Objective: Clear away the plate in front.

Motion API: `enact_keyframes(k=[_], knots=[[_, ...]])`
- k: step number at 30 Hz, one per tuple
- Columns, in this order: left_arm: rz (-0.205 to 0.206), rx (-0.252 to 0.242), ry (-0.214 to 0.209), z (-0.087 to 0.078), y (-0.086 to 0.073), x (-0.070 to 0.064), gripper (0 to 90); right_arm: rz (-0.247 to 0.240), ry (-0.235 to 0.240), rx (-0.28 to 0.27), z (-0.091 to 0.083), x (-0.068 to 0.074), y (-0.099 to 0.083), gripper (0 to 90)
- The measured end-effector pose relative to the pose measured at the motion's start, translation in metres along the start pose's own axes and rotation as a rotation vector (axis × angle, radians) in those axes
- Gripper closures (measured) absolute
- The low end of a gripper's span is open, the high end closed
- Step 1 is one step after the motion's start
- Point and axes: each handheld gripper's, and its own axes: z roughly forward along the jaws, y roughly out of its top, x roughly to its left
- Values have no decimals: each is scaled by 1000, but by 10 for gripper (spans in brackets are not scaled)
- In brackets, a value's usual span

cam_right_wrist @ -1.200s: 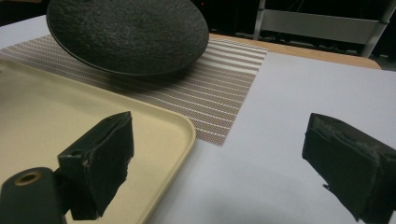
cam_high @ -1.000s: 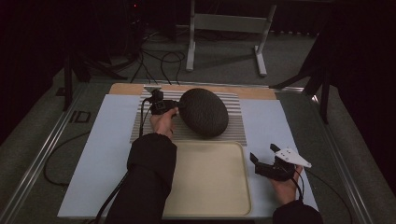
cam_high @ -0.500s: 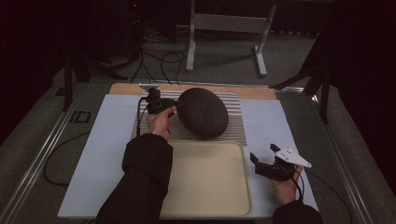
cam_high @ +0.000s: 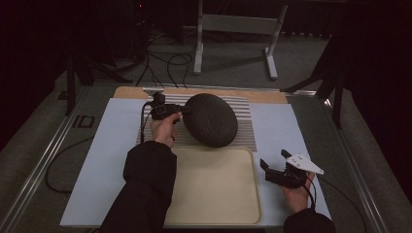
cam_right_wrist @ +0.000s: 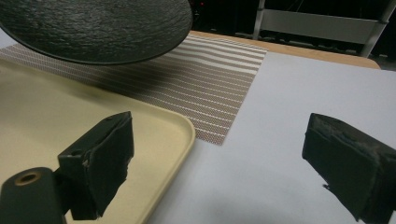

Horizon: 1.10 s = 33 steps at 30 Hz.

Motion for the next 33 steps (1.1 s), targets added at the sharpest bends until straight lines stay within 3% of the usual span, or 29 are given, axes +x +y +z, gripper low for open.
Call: enact_keyframes(k=[8, 33], knots=[[-10, -1, -17, -7, -3, 2, 854, -1, -1, 1, 0, 0, 0, 91], [16, 19, -44, -22, -15, 8, 849, -5, 0, 4, 1, 1, 0, 91]])
